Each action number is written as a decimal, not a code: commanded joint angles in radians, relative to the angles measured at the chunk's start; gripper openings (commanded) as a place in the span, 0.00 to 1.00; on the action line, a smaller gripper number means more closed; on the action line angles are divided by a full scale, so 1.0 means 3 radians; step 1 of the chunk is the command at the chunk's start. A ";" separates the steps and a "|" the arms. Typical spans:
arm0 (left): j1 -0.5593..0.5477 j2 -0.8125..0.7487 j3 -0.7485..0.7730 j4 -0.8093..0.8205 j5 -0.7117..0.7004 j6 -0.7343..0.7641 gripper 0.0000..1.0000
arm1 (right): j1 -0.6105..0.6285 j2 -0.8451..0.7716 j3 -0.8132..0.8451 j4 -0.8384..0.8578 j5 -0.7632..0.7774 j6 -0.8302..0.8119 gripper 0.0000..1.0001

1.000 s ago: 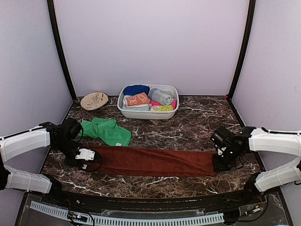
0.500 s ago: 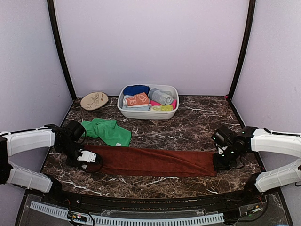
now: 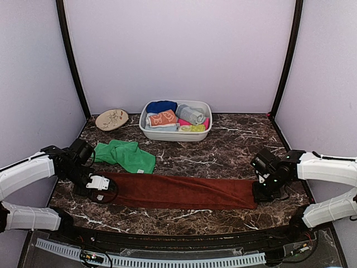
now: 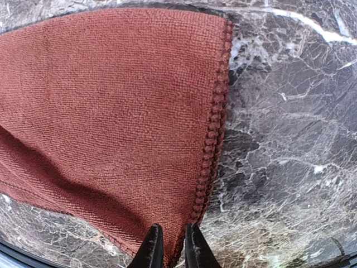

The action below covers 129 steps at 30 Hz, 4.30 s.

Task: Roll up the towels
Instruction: Smooth out the towel at the center of the board.

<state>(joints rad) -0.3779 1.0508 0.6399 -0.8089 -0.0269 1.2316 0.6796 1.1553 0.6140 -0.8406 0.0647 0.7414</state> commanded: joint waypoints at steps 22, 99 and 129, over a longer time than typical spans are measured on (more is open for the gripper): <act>-0.0018 0.0253 -0.0262 0.0300 -0.0014 0.0227 0.27 | -0.0016 0.0018 0.0002 -0.0031 0.0035 -0.0002 0.11; 0.0000 0.0317 -0.0204 0.0092 -0.0090 0.0195 0.32 | -0.0081 0.0747 0.0394 0.0761 -0.0088 -0.0047 0.15; -0.0001 -0.0085 0.0012 -0.0037 -0.0257 0.0242 0.00 | -0.0087 0.0838 0.0093 0.0851 0.0083 -0.0058 0.14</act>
<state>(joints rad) -0.3756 1.0668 0.6209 -0.7273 -0.1101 1.2823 0.6598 1.3895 0.6693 -0.5980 0.0494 0.7303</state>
